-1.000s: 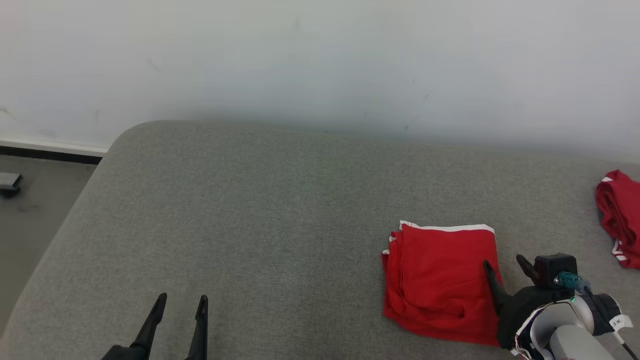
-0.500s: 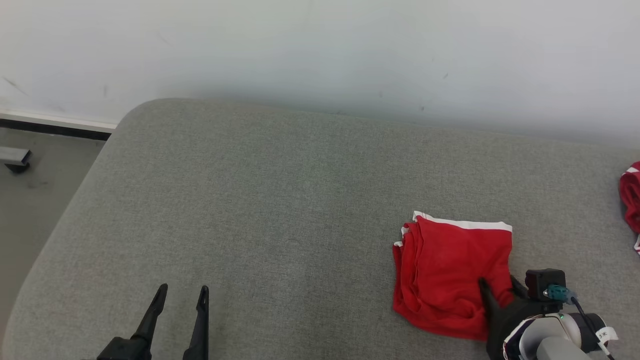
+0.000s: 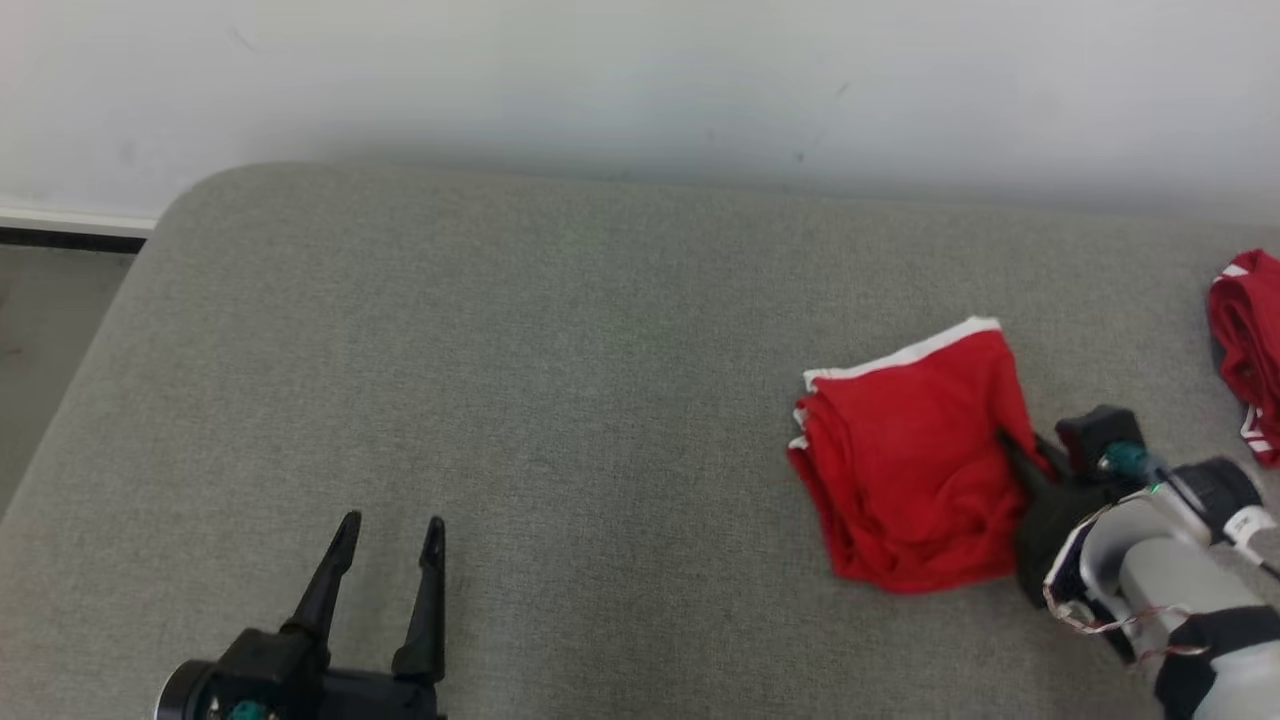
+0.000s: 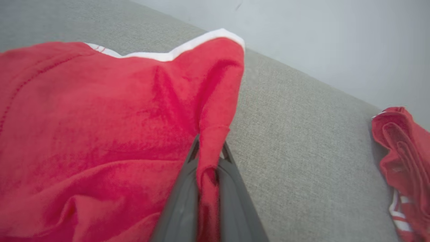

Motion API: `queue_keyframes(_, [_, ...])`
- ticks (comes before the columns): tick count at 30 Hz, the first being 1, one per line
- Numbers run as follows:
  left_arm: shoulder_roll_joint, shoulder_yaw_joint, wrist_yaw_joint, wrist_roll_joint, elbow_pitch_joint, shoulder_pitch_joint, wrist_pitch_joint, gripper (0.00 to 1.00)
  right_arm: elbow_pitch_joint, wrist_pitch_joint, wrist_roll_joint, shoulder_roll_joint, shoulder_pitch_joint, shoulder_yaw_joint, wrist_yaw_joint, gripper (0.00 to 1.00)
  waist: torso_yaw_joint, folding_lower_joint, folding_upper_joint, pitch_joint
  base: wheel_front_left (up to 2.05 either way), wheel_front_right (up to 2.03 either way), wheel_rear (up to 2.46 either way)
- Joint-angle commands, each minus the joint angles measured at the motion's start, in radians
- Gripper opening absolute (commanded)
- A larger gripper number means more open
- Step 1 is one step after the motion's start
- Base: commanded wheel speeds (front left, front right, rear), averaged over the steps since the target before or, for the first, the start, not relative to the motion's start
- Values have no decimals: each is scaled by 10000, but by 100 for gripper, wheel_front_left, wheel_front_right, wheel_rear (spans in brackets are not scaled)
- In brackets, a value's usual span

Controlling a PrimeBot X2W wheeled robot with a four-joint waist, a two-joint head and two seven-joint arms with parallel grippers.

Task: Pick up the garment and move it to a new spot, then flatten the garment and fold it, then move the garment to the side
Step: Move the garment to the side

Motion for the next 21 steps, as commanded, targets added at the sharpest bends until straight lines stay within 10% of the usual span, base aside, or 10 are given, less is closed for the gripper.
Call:
queue_keyframes(1, [-101,-149,-10,6,-241,-419,-39,100,-311,178,202,-690,-580,471,-24,0,-466,0,-1,997,0,0,0])
queue_keyframes(21, [-29,-234,-124,745,-1786,-2229,-23,100,-1909,931,1675,-5079,-4730,2635,-24,0,-2476,0,-1,4320,0,0,0])
